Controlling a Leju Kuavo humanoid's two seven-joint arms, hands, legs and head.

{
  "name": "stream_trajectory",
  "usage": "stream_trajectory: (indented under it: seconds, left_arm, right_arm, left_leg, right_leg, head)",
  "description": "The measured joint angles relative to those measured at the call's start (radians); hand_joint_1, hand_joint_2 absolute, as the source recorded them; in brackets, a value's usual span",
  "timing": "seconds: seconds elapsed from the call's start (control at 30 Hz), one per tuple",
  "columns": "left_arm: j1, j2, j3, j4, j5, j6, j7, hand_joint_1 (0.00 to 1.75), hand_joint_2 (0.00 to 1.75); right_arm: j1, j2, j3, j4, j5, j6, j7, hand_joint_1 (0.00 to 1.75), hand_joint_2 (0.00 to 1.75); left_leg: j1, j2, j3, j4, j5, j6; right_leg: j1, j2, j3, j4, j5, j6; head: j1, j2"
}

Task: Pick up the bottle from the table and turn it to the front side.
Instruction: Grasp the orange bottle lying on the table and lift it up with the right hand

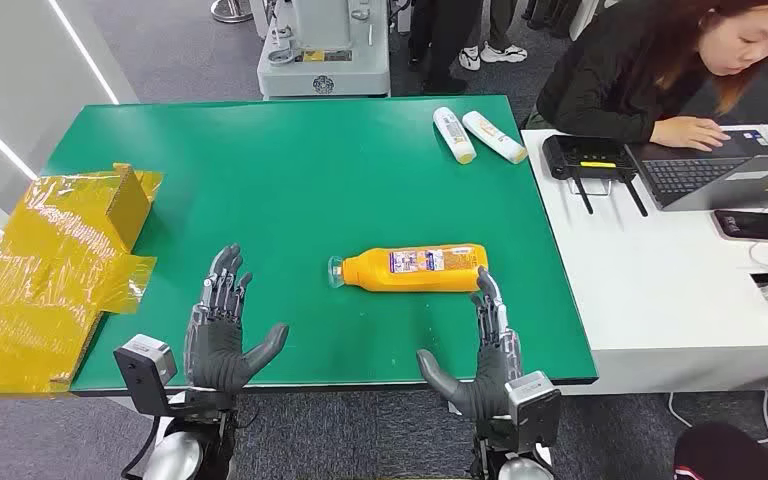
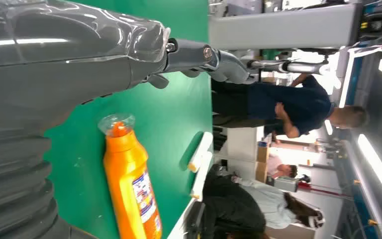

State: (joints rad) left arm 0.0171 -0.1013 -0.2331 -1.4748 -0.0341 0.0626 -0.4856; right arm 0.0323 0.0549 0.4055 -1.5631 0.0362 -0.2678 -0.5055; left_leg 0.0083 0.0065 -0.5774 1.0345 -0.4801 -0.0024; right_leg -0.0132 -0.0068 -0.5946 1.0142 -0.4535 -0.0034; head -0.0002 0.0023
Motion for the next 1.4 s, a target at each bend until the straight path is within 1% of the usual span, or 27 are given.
stream_trajectory:
  seconds: [0.37,0.7,1.17,1.23,1.3,1.4]
  left_arm:
    - [0.0,-0.002,0.0,-0.002,0.0,-0.001,0.0,0.0,1.75]
    - [-0.001,-0.002,0.0,-0.003,-0.001,-0.026,0.001,0.0,1.75]
    - [-0.005,-0.003,0.0,-0.002,-0.002,-0.032,0.001,0.0,1.75]
    - [-0.008,-0.003,0.0,0.0,-0.002,-0.037,-0.001,0.0,1.75]
    - [-0.019,-0.003,-0.006,0.01,-0.001,-0.048,-0.01,0.0,1.75]
    - [-0.049,-0.003,-0.029,0.037,0.004,-0.059,-0.029,0.0,1.75]
  right_arm:
    - [0.005,0.0,-0.007,-0.001,0.0,-0.001,0.0,0.0,1.75]
    - [0.039,0.0,-0.007,-0.03,0.005,-0.031,0.004,0.0,1.75]
    - [0.055,-0.001,-0.007,-0.048,0.017,-0.045,0.01,0.0,1.75]
    - [0.052,-0.005,-0.007,-0.048,0.041,-0.058,0.016,0.0,1.75]
    - [0.034,-0.022,-0.007,-0.041,0.109,-0.083,0.034,0.0,1.75]
    - [-0.052,-0.065,-0.009,0.016,0.22,-0.105,0.069,0.0,1.75]
  left_leg:
    - [0.0,0.0,0.0,0.0,0.0,0.0]
    - [0.0,0.0,0.0,0.0,0.0,0.0]
    - [0.0,0.0,0.0,0.0,0.0,0.0]
    - [0.0,0.0,0.0,0.0,0.0,0.0]
    - [0.0,0.0,0.0,0.0,0.0,0.0]
    - [0.0,0.001,0.0,0.001,0.001,0.001]
  right_leg:
    - [0.0,0.0,0.0,0.0,0.0,0.0]
    - [0.0,0.0,0.0,0.0,0.0,0.0]
    - [0.0,0.0,0.0,0.0,0.0,0.0]
    - [0.0,0.0,0.0,0.0,0.0,0.0]
    - [0.0,0.0,0.0,0.0,0.0,0.001]
    - [0.0,0.001,0.0,0.0,0.002,0.002]
  head:
    - [0.0,0.0]
    - [0.0,0.0]
    - [0.0,0.0]
    - [0.0,0.0]
    - [0.0,0.0]
    - [0.0,0.0]
